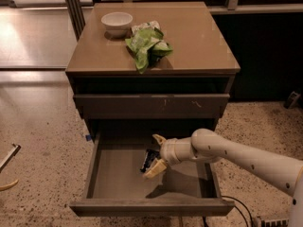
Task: Pick rxbar blueberry from middle drawer and place on counter
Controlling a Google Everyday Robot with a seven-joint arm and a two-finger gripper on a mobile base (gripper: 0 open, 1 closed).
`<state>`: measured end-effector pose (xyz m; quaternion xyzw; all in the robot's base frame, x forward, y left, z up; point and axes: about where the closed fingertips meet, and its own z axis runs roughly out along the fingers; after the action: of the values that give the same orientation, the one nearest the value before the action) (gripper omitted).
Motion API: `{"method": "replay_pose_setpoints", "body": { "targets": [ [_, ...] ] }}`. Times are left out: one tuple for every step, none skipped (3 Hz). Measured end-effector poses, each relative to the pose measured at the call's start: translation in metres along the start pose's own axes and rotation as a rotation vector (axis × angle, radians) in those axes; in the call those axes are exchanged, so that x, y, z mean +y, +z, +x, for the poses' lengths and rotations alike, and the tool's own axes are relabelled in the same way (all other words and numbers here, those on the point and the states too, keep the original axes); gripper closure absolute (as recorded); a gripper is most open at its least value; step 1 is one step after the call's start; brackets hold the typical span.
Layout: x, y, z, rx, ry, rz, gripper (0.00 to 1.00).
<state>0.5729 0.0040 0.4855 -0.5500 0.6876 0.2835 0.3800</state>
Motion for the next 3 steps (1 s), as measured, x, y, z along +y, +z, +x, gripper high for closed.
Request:
{"method": "replay_pose_setpoints", "body": {
  "targets": [
    [0.0, 0.0, 0.0, 0.0, 0.0, 0.0, 0.0],
    [-0.004, 0.003, 0.005, 0.024, -0.012, 0.034, 0.0],
    [-0.018, 0.015, 0.021, 0.066, -0.024, 0.072, 0.0]
  ]
}}
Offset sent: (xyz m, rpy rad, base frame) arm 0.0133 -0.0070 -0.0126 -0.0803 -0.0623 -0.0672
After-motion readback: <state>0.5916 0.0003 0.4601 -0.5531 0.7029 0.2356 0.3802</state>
